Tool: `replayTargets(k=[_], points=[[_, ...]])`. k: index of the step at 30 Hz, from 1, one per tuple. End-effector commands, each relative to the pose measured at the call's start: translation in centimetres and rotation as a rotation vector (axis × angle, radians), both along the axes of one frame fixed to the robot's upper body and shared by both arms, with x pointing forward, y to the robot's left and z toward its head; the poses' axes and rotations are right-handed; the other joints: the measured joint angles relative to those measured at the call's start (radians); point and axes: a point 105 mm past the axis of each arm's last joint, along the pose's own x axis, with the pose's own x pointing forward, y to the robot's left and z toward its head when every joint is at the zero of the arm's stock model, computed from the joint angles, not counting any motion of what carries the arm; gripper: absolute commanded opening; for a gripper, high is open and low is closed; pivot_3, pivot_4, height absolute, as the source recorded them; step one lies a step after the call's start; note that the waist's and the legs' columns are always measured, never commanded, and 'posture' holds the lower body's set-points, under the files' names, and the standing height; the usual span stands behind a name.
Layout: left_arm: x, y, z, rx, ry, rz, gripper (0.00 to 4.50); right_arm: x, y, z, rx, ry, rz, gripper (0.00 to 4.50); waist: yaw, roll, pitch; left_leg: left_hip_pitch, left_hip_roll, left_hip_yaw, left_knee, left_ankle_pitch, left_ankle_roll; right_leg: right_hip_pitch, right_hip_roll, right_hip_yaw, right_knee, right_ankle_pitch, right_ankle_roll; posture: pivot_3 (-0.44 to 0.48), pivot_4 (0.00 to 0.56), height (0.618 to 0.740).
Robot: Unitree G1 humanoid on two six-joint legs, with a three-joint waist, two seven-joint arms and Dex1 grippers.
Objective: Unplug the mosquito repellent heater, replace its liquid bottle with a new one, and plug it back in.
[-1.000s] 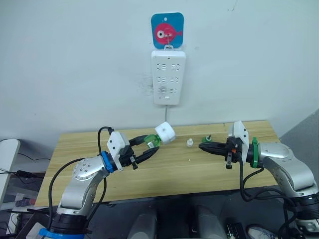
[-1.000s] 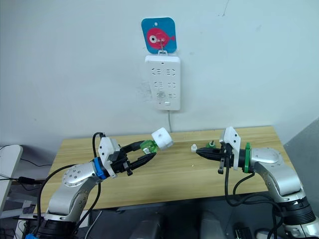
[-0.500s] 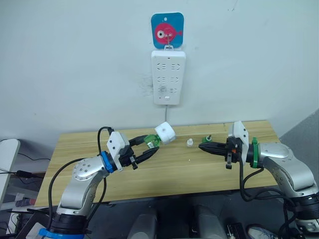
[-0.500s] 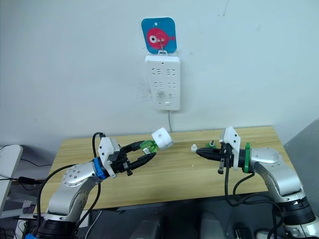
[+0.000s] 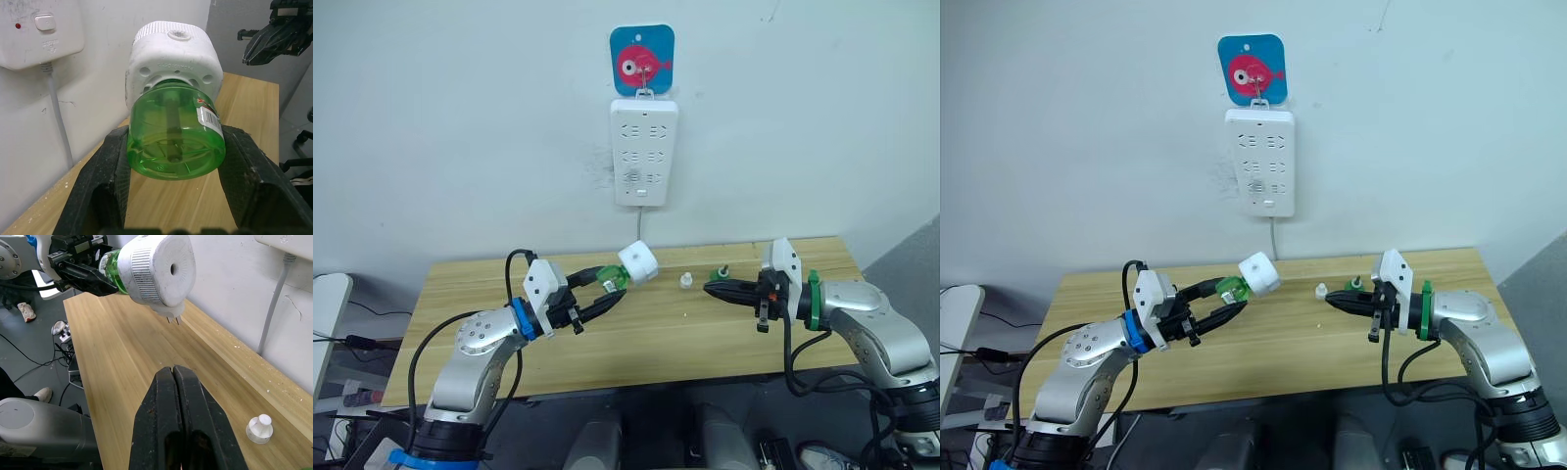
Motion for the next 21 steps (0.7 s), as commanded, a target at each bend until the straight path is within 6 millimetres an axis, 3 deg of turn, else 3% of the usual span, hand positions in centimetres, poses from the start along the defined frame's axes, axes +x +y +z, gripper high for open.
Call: replayTargets(k=[1,21], points=[[-0.27,-0.09,1.28,-0.007,-0.058,-0.013,2.20,-0.23,0.11,0.77,0.002,-0.027,0.021,0.03,0.000,0.000,0.000,0.000,0.000,0.000,0.000,0.000,0.000,0.000,0.000,0.000,0.000,0.000,0.000,0.089,0.160,0.740],[-0.38,-0.26,1.51,-0.007,-0.062,-0.027,2.20,-0.02,-0.06,0.80,-0.001,-0.031,0.020,0.03,0.000,0.000,0.000,0.000,0.000,0.000,0.000,0.000,0.000,0.000,0.000,0.000,0.000,0.000,0.000,0.093,0.153,0.740]])
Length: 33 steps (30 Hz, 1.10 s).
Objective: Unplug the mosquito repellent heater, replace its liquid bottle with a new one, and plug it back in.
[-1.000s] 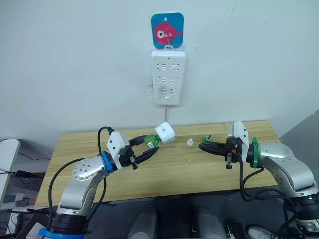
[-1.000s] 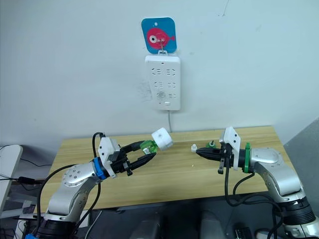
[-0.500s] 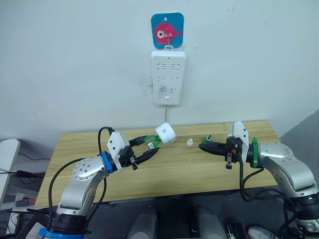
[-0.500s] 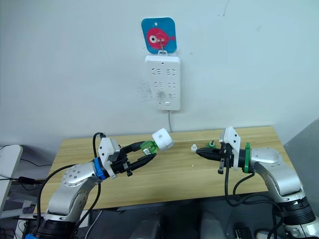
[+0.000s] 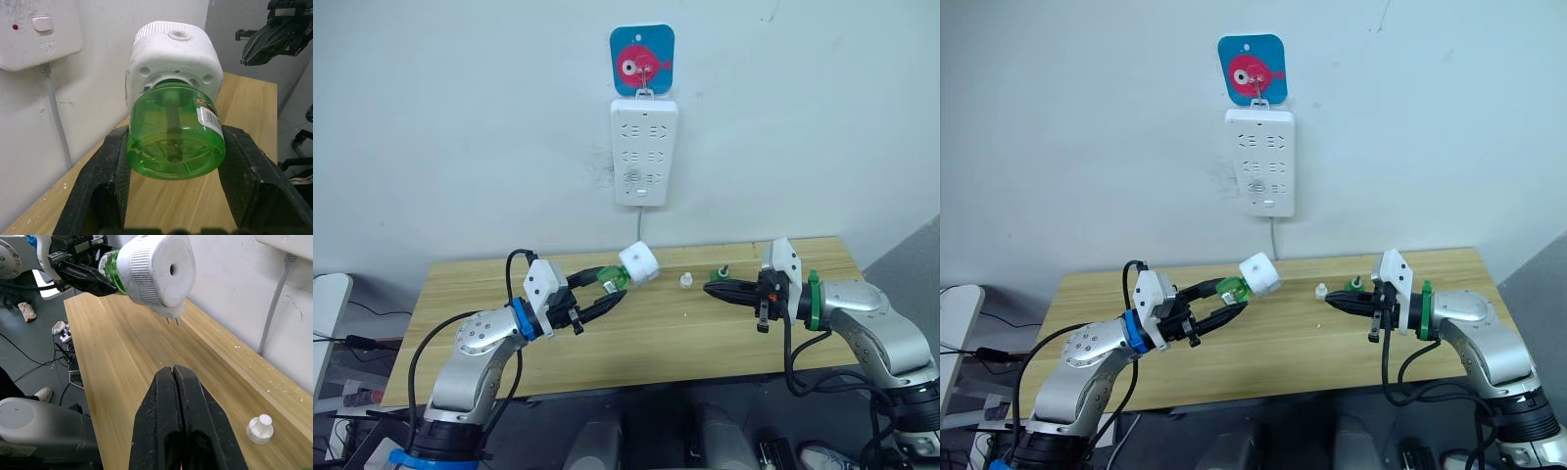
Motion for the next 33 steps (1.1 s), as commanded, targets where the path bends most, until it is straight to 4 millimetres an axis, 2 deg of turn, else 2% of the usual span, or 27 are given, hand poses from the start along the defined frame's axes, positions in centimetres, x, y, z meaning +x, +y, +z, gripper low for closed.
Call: replayTargets(k=[1,14,18,25,28,33], points=[[-0.3,-0.2,1.4,-0.008,-0.057,-0.020,2.20,0.0,-0.1,0.8,-0.001,-0.032,0.017,0.03,0.000,0.000,0.000,0.000,0.000,0.000,0.000,0.000,0.000,0.000,0.000,0.000,0.000,0.000,0.000,0.092,0.152,0.740],[-0.4,-0.5,1.5,-0.015,-0.055,-0.033,2.20,0.6,-0.2,0.8,-0.005,-0.039,0.012,0.03,0.000,0.000,0.000,0.000,0.000,0.000,0.000,0.000,0.000,0.000,0.000,0.000,0.000,0.000,0.000,0.091,0.156,0.740],[-0.9,-2.0,2.1,-0.023,-0.054,-0.110,2.20,3.1,0.2,0.5,-0.020,-0.064,0.018,0.03,-0.005,0.000,0.000,0.000,0.000,0.001,0.000,0.000,0.000,0.000,0.000,0.000,0.000,0.000,0.000,0.080,0.155,0.740],[-2.1,-4.9,2.9,-0.023,-0.036,-0.301,2.20,6.3,2.8,0.7,0.015,-0.059,0.086,0.03,-0.014,0.000,0.000,0.000,0.000,0.000,0.000,0.000,0.000,0.000,0.000,0.000,0.000,0.000,0.000,0.086,0.153,0.740],[-2.0,-5.4,3.2,-0.026,-0.033,-0.325,2.20,6.0,3.5,0.6,0.037,-0.022,0.124,0.03,-0.013,0.000,0.000,0.000,0.000,0.000,0.000,0.000,0.000,-0.001,0.000,0.000,0.000,0.000,0.000,0.086,0.153,0.740],[-1.2,-5.0,3.4,-0.041,-0.016,-0.299,2.20,3.6,3.5,0.8,0.052,0.034,0.187,0.03,-0.011,0.000,0.000,-0.001,0.000,-0.001,0.000,0.000,0.000,-0.001,0.000,0.000,0.000,0.000,0.000,0.084,0.160,0.740]])
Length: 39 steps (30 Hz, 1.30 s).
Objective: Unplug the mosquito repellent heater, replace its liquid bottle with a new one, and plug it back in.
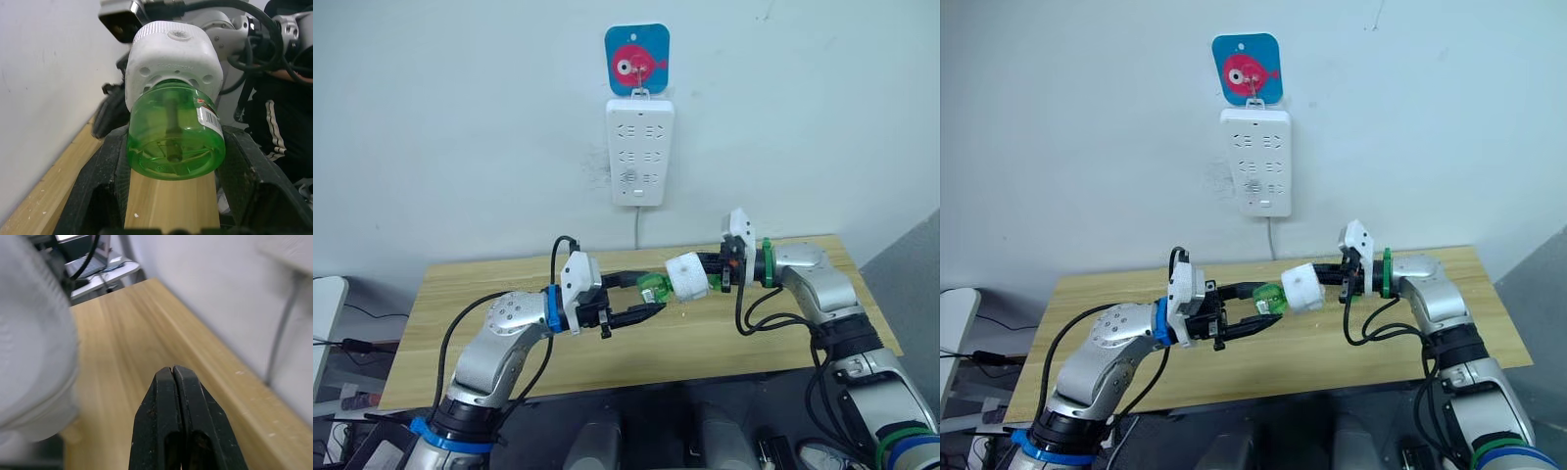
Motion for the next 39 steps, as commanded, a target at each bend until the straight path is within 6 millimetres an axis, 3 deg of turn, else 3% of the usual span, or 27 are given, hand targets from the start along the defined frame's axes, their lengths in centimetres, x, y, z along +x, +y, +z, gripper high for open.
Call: replayTargets(k=[1,6,12,20,28,33,39], points=[[0.2,0.2,0.9,-0.029,-0.020,0.007,2.20,-2.1,0.0,1.5,0.022,-0.016,0.067,0.03,0.000,0.000,0.000,0.000,0.000,0.000,0.000,0.000,0.000,0.000,0.000,0.000,0.000,0.000,0.000,0.080,0.161,0.740],[0.5,0.5,0.5,-0.022,-0.016,0.016,2.20,-5.4,0.8,2.5,0.045,0.035,0.127,0.03,-0.001,0.000,0.000,0.000,0.001,0.000,0.000,0.000,0.000,0.000,0.000,0.000,0.000,0.000,0.000,0.064,0.163,0.740],[0.7,0.3,0.3,-0.018,-0.017,0.012,2.20,-6.6,1.0,3.8,0.044,0.056,0.146,0.03,-0.002,0.000,0.000,0.000,0.000,0.000,0.000,0.000,0.000,0.000,0.000,0.000,0.000,0.000,0.000,0.055,0.164,0.740],[0.3,0.4,-0.4,0.004,-0.016,-0.007,2.20,-6.4,1.1,6.4,0.023,0.051,0.201,0.03,-0.003,0.000,0.000,0.000,0.001,0.000,0.000,0.000,0.000,0.000,0.000,0.000,0.000,0.000,0.000,0.055,0.168,0.740],[-0.4,0.2,-0.9,0.024,-0.024,-0.034,2.20,-3.5,2.8,8.1,0.040,0.024,0.235,0.03,-0.003,0.000,0.000,0.000,0.000,0.000,0.000,0.000,0.000,0.000,0.000,0.000,0.000,0.000,0.000,0.066,0.169,0.740],[-0.7,0.1,-0.8,0.019,-0.027,-0.038,2.20,-1.7,3.4,6.6,-0.011,-0.008,0.242,0.03,-0.002,0.000,0.000,0.000,0.000,0.000,0.000,0.000,0.000,0.000,0.000,0.000,0.000,0.000,0.000,0.083,0.171,0.740],[-1.1,0.1,-0.6,0.010,-0.025,-0.042,2.20,-1.0,2.0,2.5,-0.121,-0.014,0.244,0.03,-0.002,0.000,0.000,0.000,0.000,0.000,0.000,0.000,0.000,-0.001,0.000,0.000,0.000,0.000,0.000,0.093,0.172,0.740]])
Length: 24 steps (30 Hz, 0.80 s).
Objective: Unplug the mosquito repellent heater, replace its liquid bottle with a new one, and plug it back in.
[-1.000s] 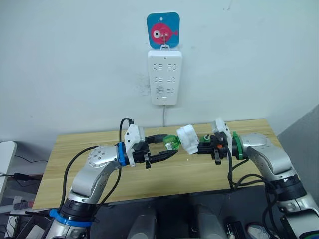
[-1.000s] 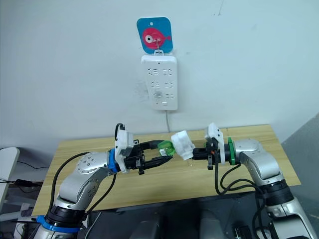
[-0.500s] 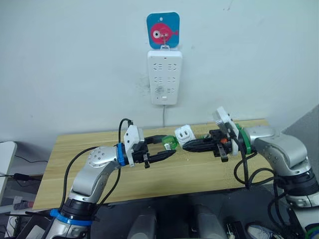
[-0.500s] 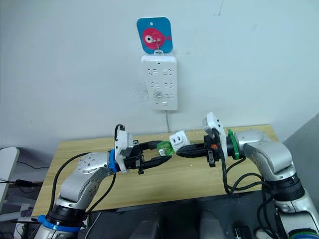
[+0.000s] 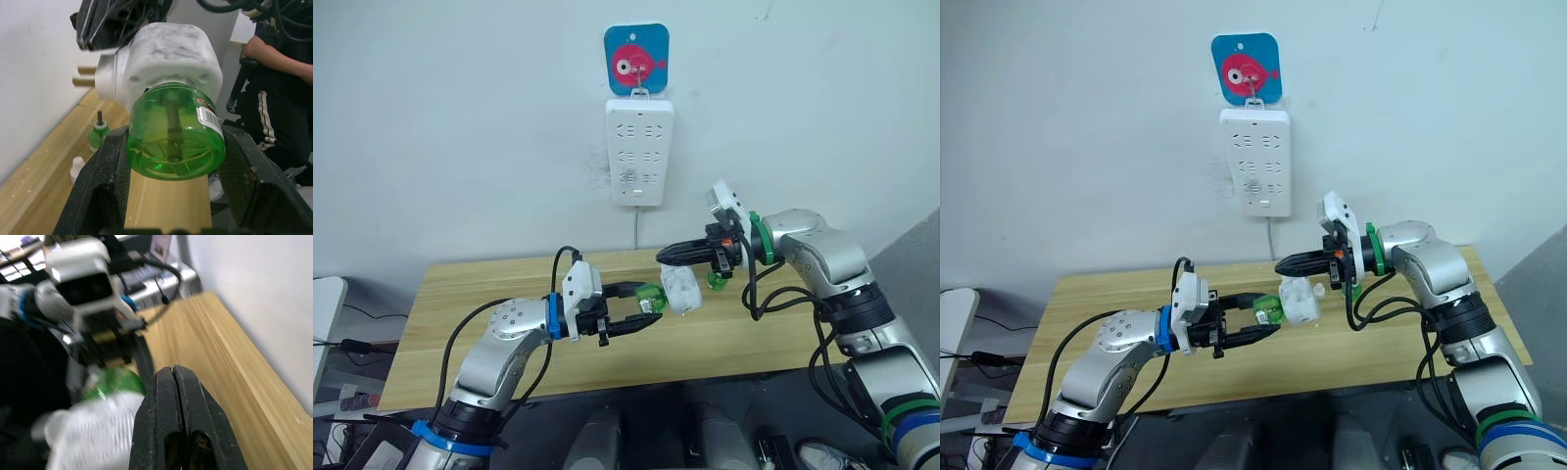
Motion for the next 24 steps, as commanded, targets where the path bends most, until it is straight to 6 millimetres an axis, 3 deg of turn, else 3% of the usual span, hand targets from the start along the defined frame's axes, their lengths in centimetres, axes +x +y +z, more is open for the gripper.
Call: replayTargets(k=[1,14,17,20,22,24], points=[[-0.7,-0.6,2.2,-0.039,-0.093,-0.038,2.20,-0.6,-0.4,-1.6,-0.042,-0.002,0.041,0.03,0.000,0.000,0.000,0.000,0.000,0.000,0.000,0.000,0.000,0.000,0.000,0.000,0.000,0.000,0.000,0.093,0.172,0.740],[-0.1,-0.4,2.8,-0.056,-0.103,-0.013,2.20,-4.0,-0.7,-3.0,-0.031,0.111,0.065,0.03,0.001,0.000,0.000,0.000,0.000,0.000,0.000,0.000,0.000,0.000,0.000,0.000,0.000,0.000,0.000,0.077,0.171,0.740],[0.1,-0.1,2.4,-0.037,-0.116,0.008,2.20,-2.9,-0.9,-1.5,0.044,0.091,-0.030,0.03,0.000,0.000,0.000,0.000,0.001,0.000,0.000,0.000,0.000,0.000,0.000,0.000,0.000,0.000,0.000,0.077,0.171,0.740],[0.5,0.6,1.8,-0.006,-0.154,0.050,2.20,-0.8,-1.8,1.3,0.155,0.093,-0.182,0.03,0.000,0.000,0.000,0.000,0.000,0.000,0.000,0.000,0.000,0.000,0.000,0.000,0.000,0.000,0.000,0.079,0.171,0.740],[0.7,1.2,1.2,0.024,-0.190,0.078,2.20,0.7,-2.9,3.5,0.266,0.155,-0.313,0.38,0.001,0.000,0.000,0.000,0.000,0.000,0.000,0.000,0.000,0.000,0.000,0.001,0.000,0.000,0.000,0.079,0.171,0.740],[1.4,2.0,1.1,0.035,-0.245,0.135,2.20,1.2,-4.3,4.0,0.311,0.238,-0.411,0.89,0.001,0.000,0.000,0.000,0.000,0.000,0.000,0.000,0.000,0.000,0.000,0.001,0.000,0.000,0.000,0.069,0.171,0.740]])
